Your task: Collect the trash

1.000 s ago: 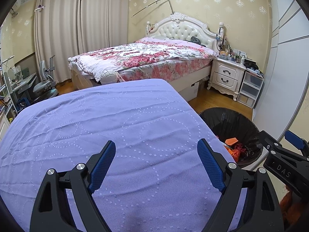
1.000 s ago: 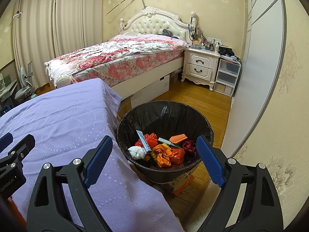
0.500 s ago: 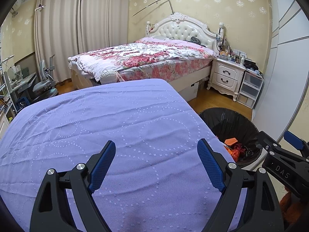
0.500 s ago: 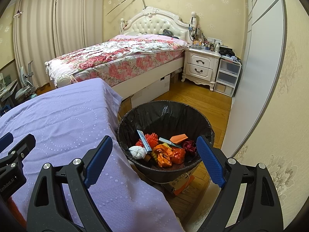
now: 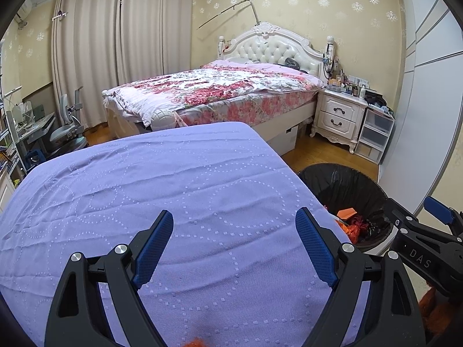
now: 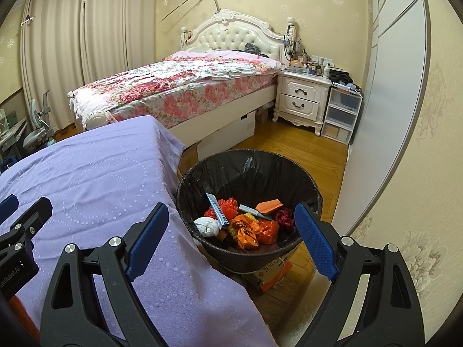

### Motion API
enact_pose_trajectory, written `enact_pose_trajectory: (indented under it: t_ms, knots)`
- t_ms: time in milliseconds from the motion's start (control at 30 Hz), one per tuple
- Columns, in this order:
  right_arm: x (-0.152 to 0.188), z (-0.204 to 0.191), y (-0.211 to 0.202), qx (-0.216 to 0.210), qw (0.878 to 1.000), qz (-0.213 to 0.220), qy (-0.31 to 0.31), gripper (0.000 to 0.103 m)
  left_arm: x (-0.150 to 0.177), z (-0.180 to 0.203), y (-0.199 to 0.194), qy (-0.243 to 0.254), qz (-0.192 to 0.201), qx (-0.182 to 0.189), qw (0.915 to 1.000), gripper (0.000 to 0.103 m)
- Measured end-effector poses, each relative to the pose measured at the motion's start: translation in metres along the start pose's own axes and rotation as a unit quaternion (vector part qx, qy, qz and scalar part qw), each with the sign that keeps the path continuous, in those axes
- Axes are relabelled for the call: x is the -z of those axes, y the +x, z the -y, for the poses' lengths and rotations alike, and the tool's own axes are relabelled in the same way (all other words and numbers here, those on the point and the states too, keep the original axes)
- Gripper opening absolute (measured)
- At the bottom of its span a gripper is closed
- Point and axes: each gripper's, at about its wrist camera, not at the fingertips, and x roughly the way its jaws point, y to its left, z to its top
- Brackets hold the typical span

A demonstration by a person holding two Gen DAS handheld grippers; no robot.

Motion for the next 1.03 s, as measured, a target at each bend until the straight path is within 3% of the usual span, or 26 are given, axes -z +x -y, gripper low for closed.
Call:
enact_pose_trajectory:
  t_ms: [433,733,1033]
  knots:
    - [0.002,-0.001,0.001,0.0,1.0,0.0,0.0,0.087,-0.002,-0.006,0.003,-0.01,-0.007,0.011,0.9999,0.084]
    - [0.008,-0.008,0.004,-0.006,1.0,0.0,-0.005,0.087,-0.003,-0.008,0.005,-0.008,-0.007,-0.003,0.9999,0.084]
    - [0.004,-0.023,0.003,-0.02,1.0,-0.002,-0.021,0.087,-0.005,-0.033,0.011,-0.026,-0.019,-0.031,0.999,0.084]
